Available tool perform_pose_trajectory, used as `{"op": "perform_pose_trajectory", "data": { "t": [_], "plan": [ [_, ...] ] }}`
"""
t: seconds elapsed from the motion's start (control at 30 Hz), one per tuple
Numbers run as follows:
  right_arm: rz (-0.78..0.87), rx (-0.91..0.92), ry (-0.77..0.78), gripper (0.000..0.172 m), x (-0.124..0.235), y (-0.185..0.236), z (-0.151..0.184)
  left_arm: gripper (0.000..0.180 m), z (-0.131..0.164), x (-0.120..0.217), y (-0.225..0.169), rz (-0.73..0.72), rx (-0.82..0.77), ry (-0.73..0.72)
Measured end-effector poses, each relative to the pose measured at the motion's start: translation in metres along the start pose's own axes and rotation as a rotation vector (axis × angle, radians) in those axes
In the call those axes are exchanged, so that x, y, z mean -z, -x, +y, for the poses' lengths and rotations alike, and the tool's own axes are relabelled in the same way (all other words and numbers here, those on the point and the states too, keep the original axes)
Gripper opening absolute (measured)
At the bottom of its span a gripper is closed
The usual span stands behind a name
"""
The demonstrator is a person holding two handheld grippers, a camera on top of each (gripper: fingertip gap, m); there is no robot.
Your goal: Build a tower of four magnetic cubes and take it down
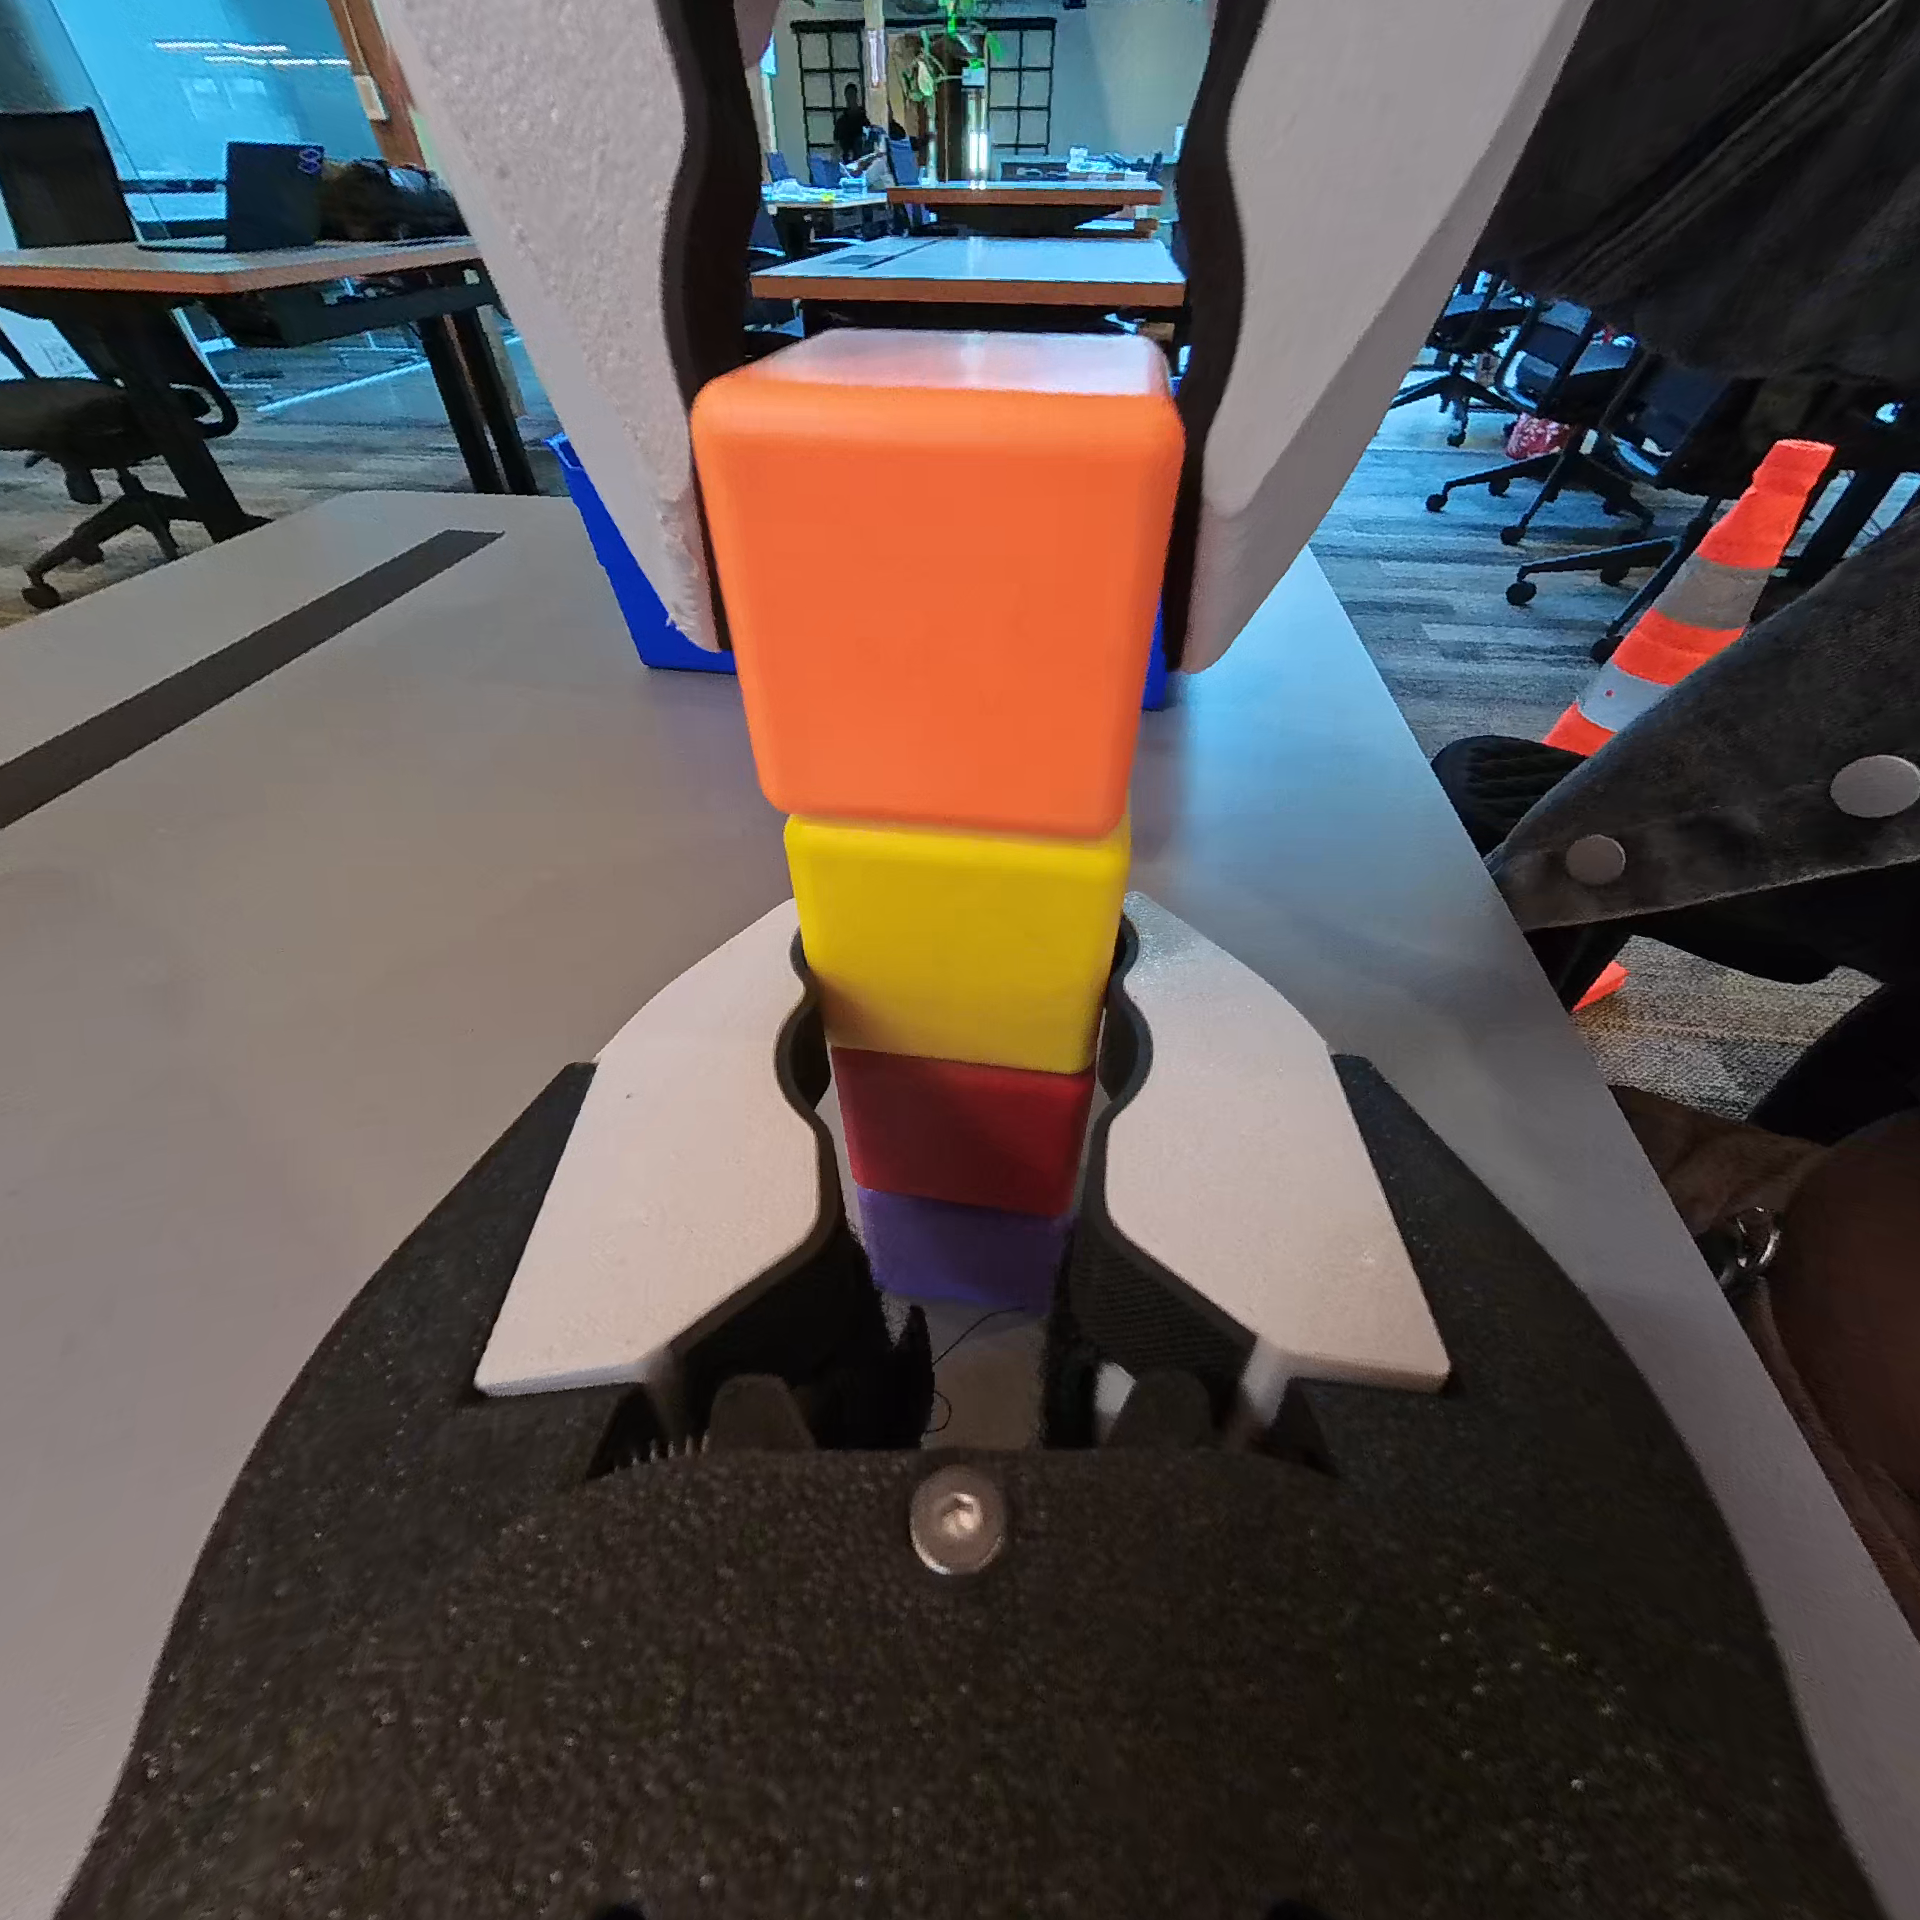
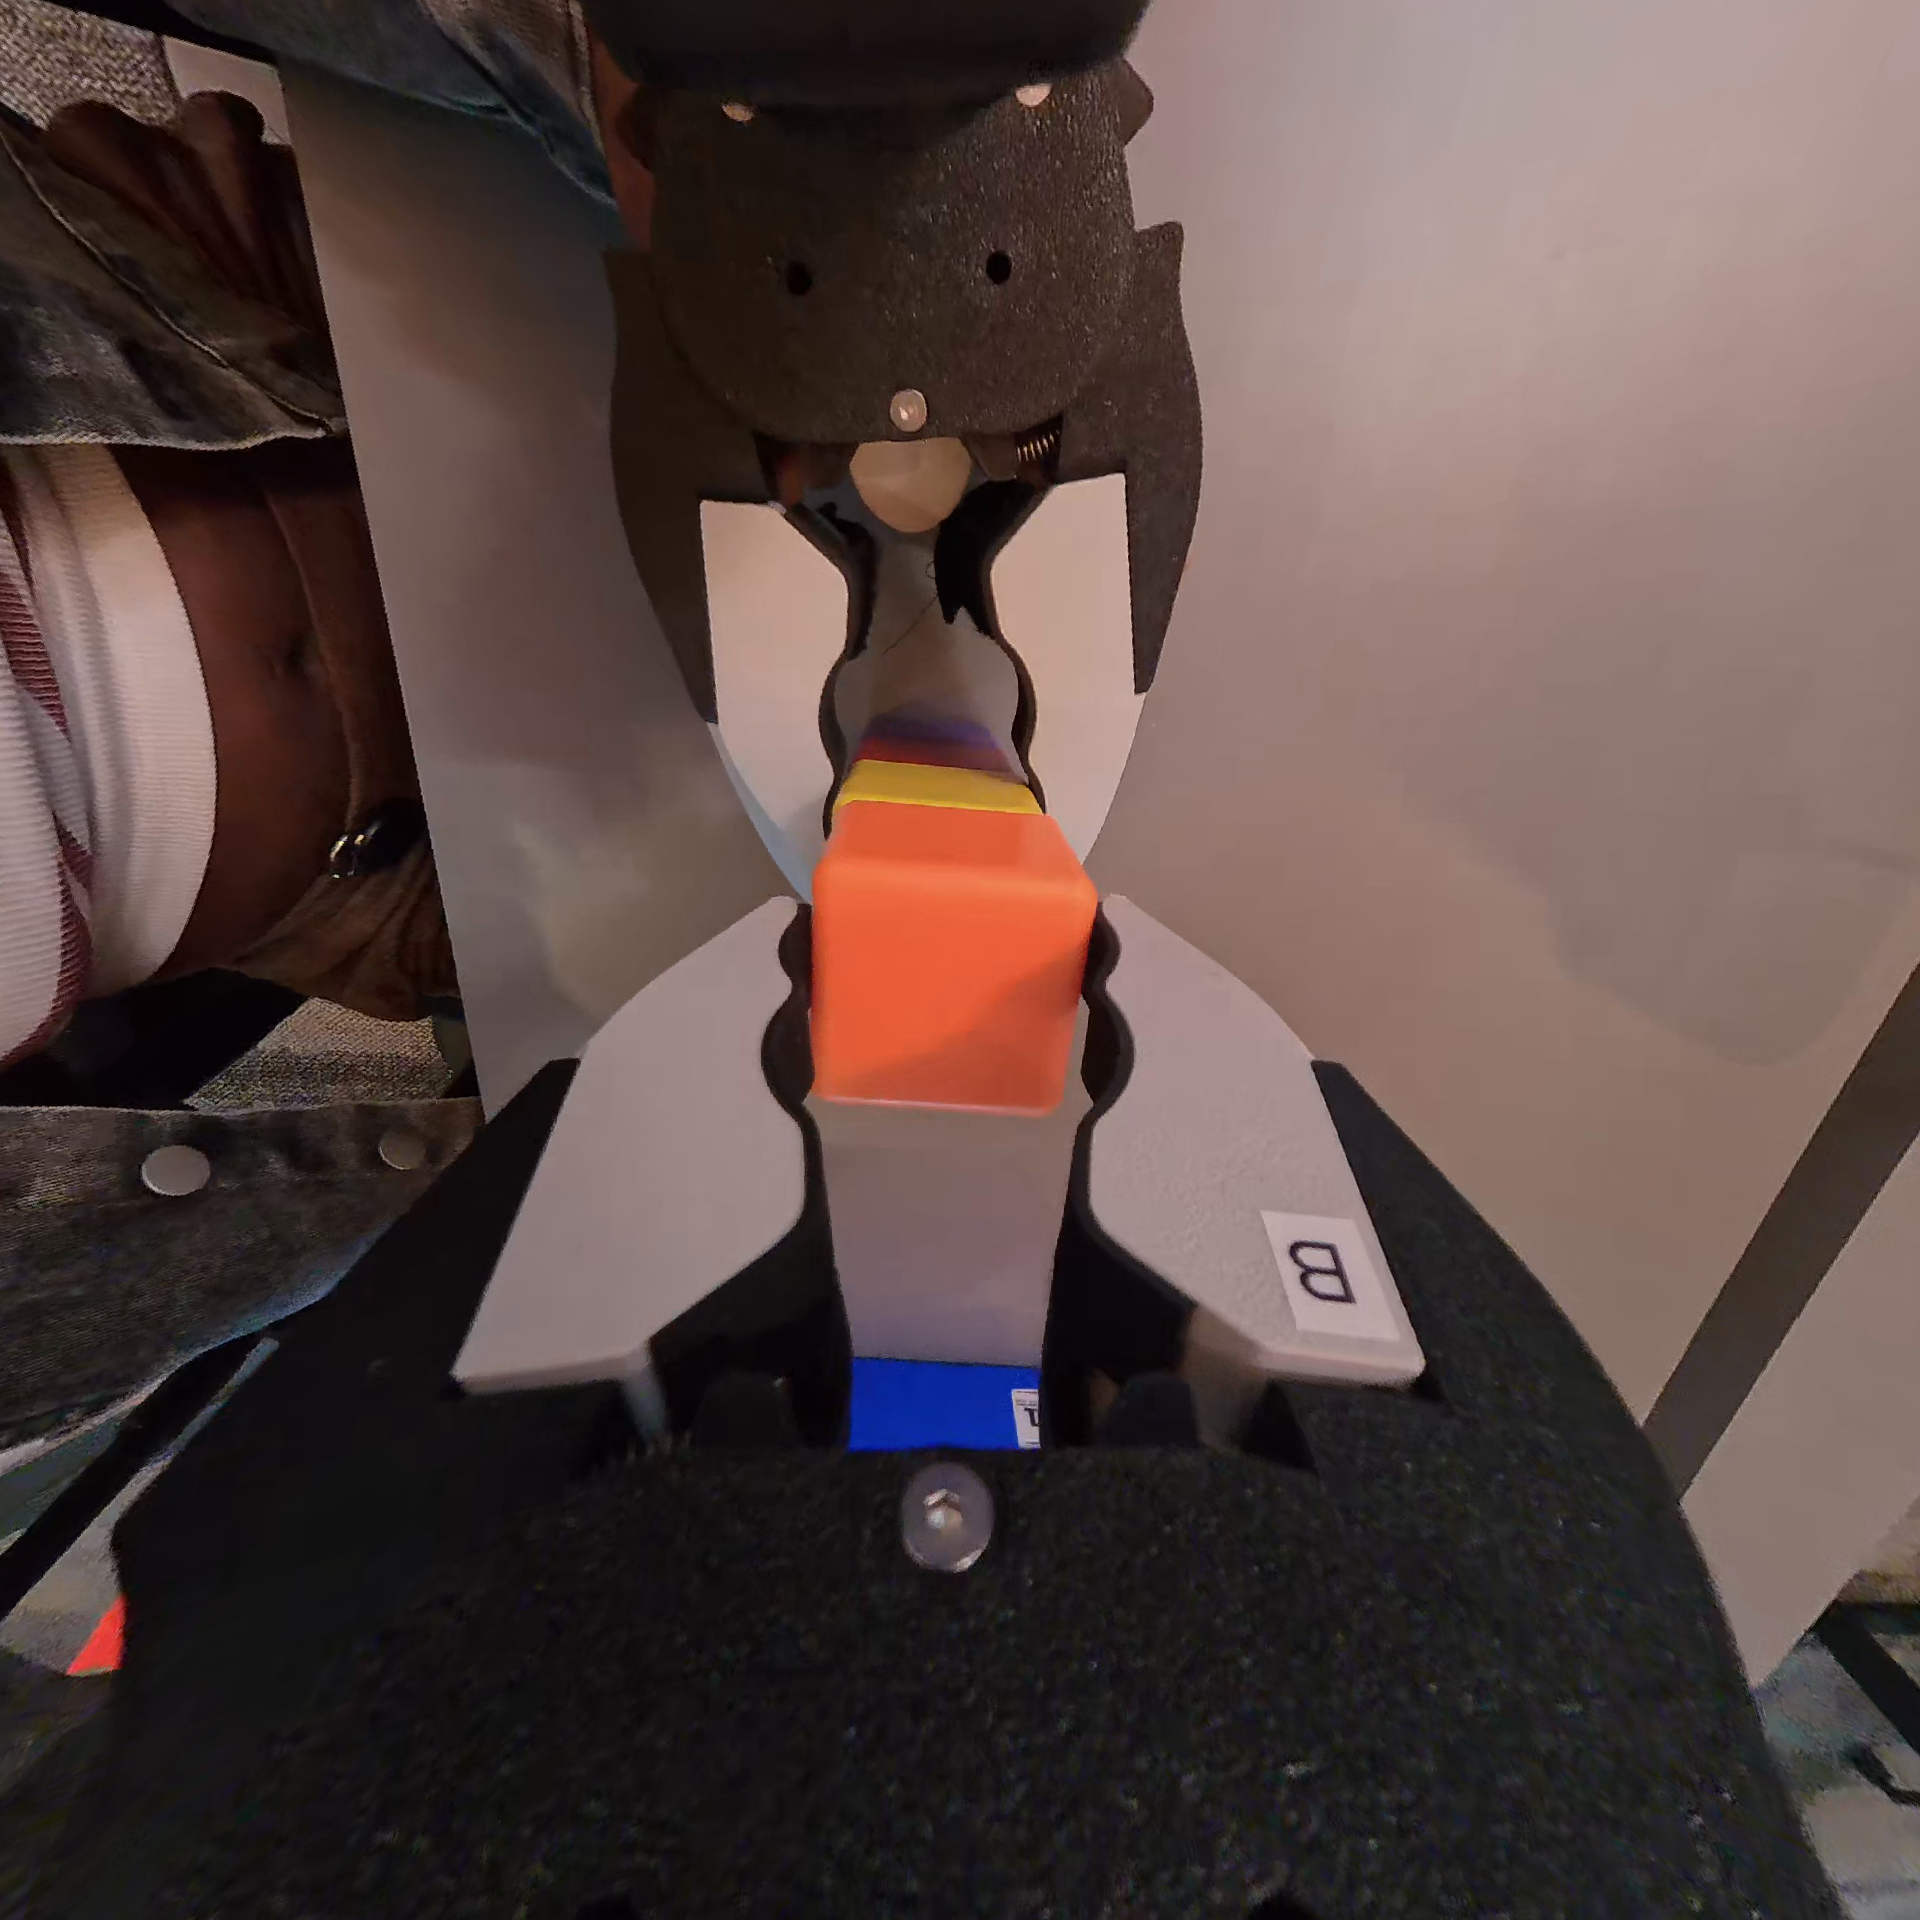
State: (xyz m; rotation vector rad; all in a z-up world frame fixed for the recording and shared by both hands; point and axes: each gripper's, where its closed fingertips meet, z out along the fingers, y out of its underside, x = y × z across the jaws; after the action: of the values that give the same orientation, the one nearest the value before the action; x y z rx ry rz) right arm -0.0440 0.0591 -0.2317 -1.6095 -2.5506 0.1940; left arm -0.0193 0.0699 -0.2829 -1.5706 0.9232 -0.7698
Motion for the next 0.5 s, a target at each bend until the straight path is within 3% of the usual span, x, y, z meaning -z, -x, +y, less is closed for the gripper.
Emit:
{"op": "perform_pose_trajectory", "data": {
  "t": [0.4,0.43,0.5],
  "plan": [
    [-0.005,0.003,0.014,0.049,-0.0002,-0.0002,0.0005,0.049,0.0001,-0.0006,-0.0007,-0.011,-0.015,-0.003],
    [-0.012,0.0,-0.014,0.05,-0.0003,0.0001,-0.0012,0.052,0.0016,-0.0003,-0.0011,-0.01,-0.035,0.007],
    [-0.019,-0.007,-0.096,0.063,0.0013,0.0005,-0.0045,0.081,0.0068,0.0002,0.0,-0.026,-0.079,0.051]
  ]
}}
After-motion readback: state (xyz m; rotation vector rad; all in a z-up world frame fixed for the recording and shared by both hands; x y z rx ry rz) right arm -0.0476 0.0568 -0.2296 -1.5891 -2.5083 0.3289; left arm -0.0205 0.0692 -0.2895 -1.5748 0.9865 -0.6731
